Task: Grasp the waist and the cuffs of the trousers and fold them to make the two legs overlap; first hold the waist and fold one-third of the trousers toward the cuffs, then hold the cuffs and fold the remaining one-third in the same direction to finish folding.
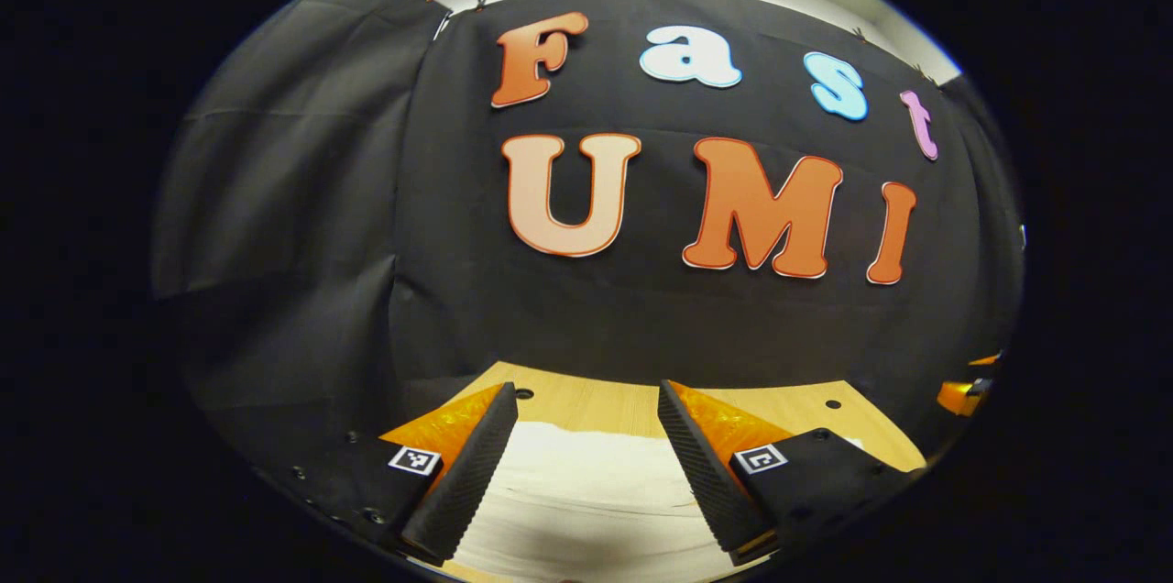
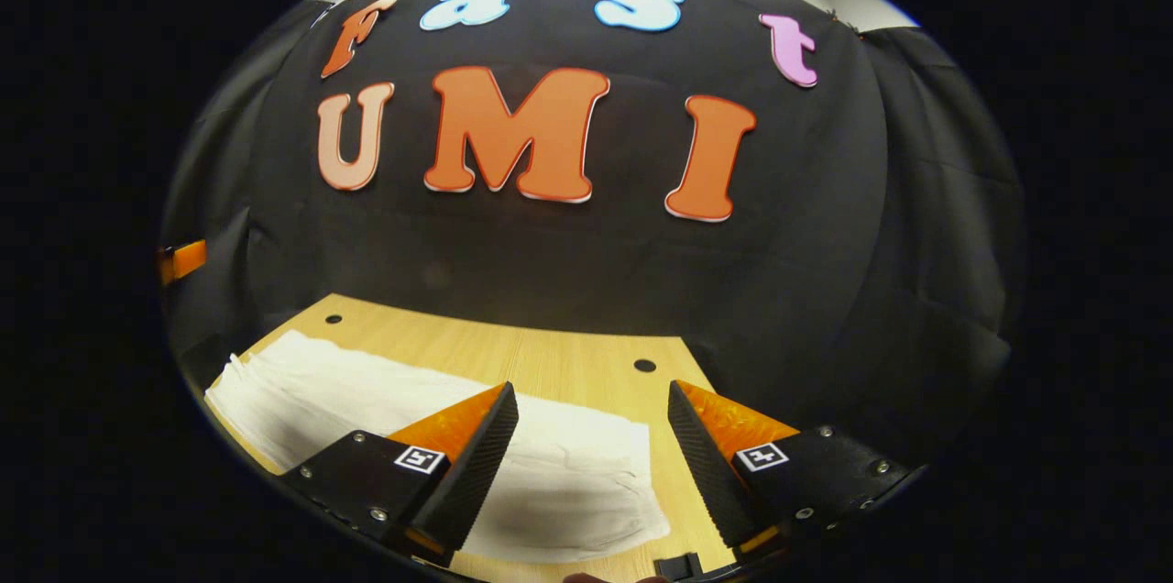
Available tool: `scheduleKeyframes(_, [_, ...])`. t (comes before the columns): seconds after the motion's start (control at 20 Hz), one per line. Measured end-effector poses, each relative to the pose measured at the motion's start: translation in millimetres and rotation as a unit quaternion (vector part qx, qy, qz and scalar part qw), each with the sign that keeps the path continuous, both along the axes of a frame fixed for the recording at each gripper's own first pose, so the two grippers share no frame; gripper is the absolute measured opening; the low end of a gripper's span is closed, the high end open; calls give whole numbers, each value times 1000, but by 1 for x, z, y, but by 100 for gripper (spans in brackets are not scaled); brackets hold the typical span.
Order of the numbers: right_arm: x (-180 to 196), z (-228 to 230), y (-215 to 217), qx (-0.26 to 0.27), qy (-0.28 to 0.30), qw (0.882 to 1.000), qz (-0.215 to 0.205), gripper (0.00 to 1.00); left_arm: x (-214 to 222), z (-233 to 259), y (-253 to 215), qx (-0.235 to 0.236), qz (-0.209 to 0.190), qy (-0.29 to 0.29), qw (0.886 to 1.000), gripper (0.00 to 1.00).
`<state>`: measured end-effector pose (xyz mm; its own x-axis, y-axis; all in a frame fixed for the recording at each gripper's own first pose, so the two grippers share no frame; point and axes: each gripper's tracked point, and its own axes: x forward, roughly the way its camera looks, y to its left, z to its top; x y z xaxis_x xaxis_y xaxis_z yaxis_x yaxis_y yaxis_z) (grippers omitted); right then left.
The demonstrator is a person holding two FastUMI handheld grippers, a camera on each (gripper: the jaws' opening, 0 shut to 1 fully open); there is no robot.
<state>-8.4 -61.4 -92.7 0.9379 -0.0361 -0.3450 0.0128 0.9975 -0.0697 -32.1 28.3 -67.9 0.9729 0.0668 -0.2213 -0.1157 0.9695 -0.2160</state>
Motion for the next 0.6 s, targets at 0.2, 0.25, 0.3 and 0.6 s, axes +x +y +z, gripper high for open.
scheduleKeyframes(0.2, [-9,-27,-4,29,46,998,8,100,-14,-34,30,-66,45,53,995,98])
scheduleKeyframes(0.25, [-9,-32,-6,32,55,998,7,99,-17,-42,39,-82,54,65,993,98])
scheduleKeyframes(0.3, [-9,-37,-8,35,65,997,3,99,-21,-53,47,-96,64,78,990,98])
scheduleKeyframes(0.6, [-25,-66,-24,61,130,989,-24,100,-40,-134,94,-170,99,201,960,99])
